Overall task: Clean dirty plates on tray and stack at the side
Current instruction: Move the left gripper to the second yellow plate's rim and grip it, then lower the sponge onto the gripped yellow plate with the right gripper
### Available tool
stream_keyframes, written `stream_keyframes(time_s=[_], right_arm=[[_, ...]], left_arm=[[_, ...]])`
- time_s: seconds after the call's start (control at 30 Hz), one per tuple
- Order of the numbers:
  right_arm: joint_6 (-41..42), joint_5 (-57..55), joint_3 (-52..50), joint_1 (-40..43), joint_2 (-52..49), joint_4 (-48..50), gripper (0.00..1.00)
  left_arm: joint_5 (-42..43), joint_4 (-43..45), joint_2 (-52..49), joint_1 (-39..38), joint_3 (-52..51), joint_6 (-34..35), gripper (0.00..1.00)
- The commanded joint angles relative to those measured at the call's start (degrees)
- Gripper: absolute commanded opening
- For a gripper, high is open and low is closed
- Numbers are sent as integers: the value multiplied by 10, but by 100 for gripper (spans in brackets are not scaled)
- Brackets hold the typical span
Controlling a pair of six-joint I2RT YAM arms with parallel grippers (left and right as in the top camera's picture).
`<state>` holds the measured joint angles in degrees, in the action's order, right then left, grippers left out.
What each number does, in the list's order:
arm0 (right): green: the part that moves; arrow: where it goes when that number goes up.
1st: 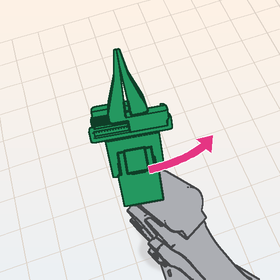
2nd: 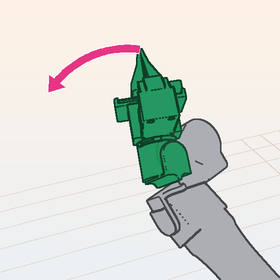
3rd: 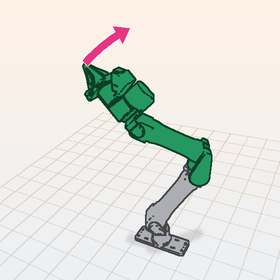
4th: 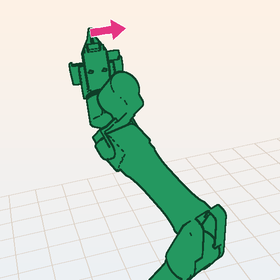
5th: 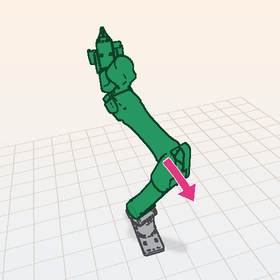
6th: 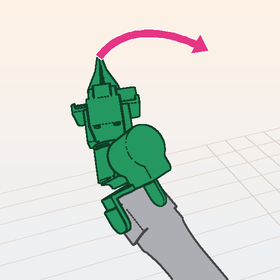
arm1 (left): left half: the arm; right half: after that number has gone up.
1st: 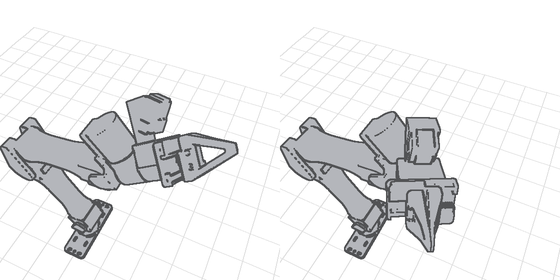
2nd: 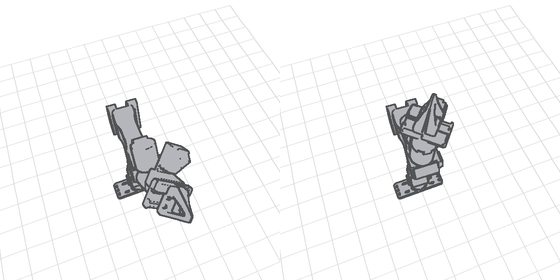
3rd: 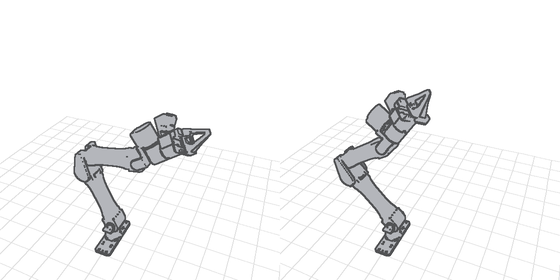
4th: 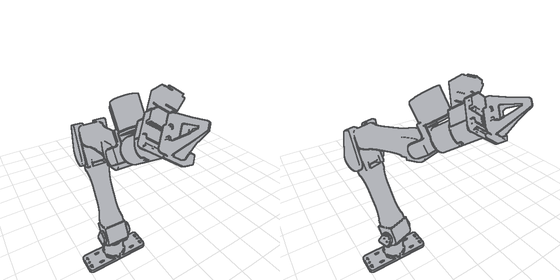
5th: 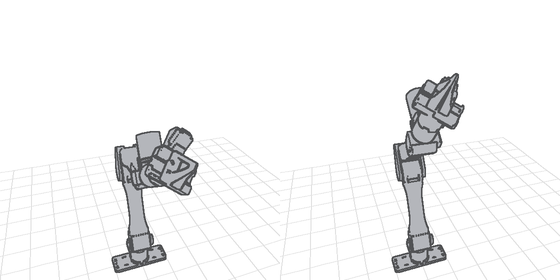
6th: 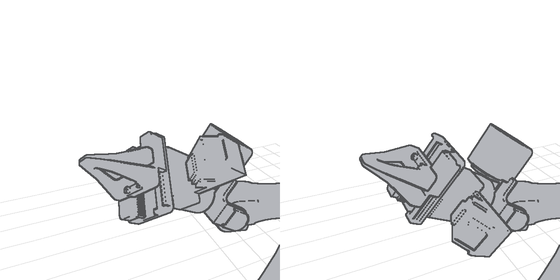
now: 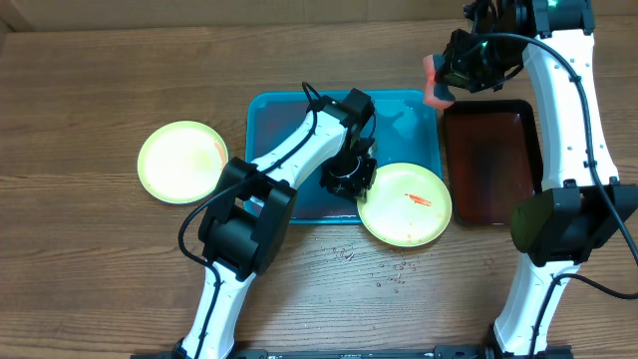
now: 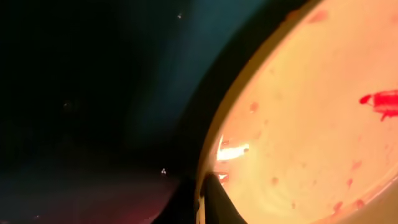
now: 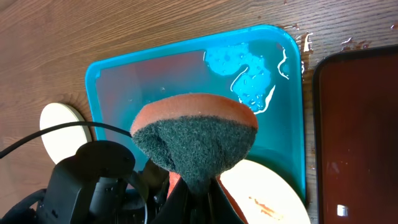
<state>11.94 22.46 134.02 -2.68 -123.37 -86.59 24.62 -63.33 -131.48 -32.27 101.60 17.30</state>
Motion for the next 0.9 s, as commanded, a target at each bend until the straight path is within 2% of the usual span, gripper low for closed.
stream_keyframes(time_s=[0.0, 0.17, 0.3, 0.5, 0.67, 0.87], right_arm=[[-5, 1, 6, 1, 3, 1, 5], [-5, 1, 6, 1, 3, -1, 5], [-4, 1, 6, -2, 1, 0, 5], [-4, 1, -19, -28, 0, 19, 5], [-4, 1, -74, -59, 0, 67, 5], [0, 1, -164, -103, 0, 151, 4]], left_arm=[[2, 0, -16, 4, -7, 12, 4], [38, -3, -15, 29, 0, 12, 4], [28, -25, -15, 70, 28, 4, 4], [-65, -27, -15, 132, 62, -33, 4], [-139, -15, -15, 150, 62, -51, 4], [-152, -3, -15, 149, 61, -51, 4]])
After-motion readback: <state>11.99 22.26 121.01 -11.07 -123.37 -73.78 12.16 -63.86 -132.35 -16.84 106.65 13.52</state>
